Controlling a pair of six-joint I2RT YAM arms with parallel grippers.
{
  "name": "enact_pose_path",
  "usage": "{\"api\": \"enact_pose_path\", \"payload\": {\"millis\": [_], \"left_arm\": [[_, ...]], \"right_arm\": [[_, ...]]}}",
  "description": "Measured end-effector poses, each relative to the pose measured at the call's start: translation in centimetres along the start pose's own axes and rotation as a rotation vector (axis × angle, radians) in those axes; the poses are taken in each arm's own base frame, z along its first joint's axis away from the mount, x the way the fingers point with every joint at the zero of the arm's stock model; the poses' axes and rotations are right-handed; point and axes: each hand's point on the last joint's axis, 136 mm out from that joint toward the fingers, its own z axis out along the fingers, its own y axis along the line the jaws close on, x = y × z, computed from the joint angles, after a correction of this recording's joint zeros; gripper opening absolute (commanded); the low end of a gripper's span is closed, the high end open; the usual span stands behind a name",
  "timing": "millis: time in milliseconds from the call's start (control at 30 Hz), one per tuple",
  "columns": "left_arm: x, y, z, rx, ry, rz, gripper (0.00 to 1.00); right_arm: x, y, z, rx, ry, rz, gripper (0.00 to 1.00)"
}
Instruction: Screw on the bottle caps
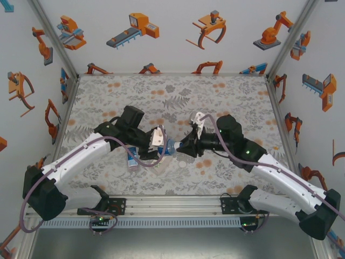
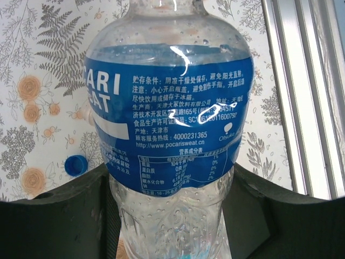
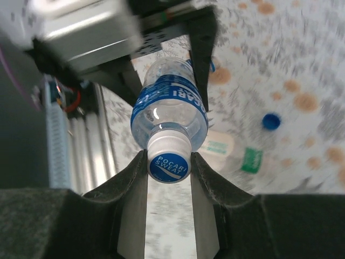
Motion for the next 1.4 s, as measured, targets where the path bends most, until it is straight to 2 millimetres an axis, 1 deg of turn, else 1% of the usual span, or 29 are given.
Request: {"api": "enact_pose_path", "payload": {"millis": [133, 267, 400, 500, 600, 633, 700, 733, 800, 867, 933, 1033, 1133, 1267, 1400], "left_arm": [[0.3, 0.4, 0.0, -0.015, 0.015, -0.013, 0.0], [0.7, 0.6, 0.0, -0.027, 0.033, -0.026, 0.0], [1.7, 0.7, 0.1, -0.033, 0.071, -0.051, 0.0], [2.3, 0.7, 0.1, -0.038, 0.096, -0.066, 0.0], [2.4, 0.8, 0.1, -0.042, 0.099, -0.066, 0.0], [2.4, 0.8, 0.1, -0.042, 0.098, -0.065, 0.0], [2.2, 0.9, 0.1, -0.045, 0.093, -0.061, 0.0], [2.1, 0.9, 0.1, -0.047, 0.089, -0.057, 0.0], [1.8, 0.9, 0.1, -0.042, 0.07, -0.047, 0.0], [1.1, 0.4, 0.3, -0.016, 0.045, -0.034, 0.0], [0.7, 0.0, 0.5, 0.001, 0.028, -0.023, 0.0], [0.4, -0.2, 0.5, 0.014, 0.012, -0.013, 0.0], [0.2, -0.4, 0.5, 0.024, -0.002, -0.005, 0.0], [-0.1, -0.6, 0.5, 0.035, -0.016, 0.002, 0.0], [-0.2, -0.7, 0.5, 0.041, -0.025, 0.006, 0.0]], "right_arm": [[0.6, -2.1, 0.0, 0.125, -0.012, 0.393, 0.0], [1.7, -3.6, 0.2, 0.207, -0.037, 0.765, 0.0], [3.5, -4.9, 0.7, 0.265, -0.062, 1.082, 0.0], [4.4, -5.4, 1.1, 0.29, -0.067, 1.212, 0.0], [4.5, -5.6, 1.1, 0.302, -0.073, 1.249, 0.0], [4.4, -5.5, 1.1, 0.304, -0.071, 1.247, 0.08], [4.1, -5.5, 1.0, 0.306, -0.068, 1.22, 0.32], [3.9, -5.5, 0.9, 0.306, -0.066, 1.197, 0.39], [3.3, -5.4, 0.7, 0.306, -0.064, 1.123, 0.5], [2.3, -5.6, 0.5, 0.309, -0.069, 1.019, 0.53], [1.1, -5.4, 0.2, 0.297, -0.074, 0.891, 0.53], [-0.1, -4.5, -0.3, 0.257, -0.067, 0.673, 0.54], [-1.1, -3.1, -1.0, 0.198, -0.061, 0.438, 0.54], [-1.7, -0.8, -1.7, 0.098, -0.046, 0.113, 0.54], [-1.1, 1.4, -1.8, -0.019, -0.011, -0.162, 0.54]]}}
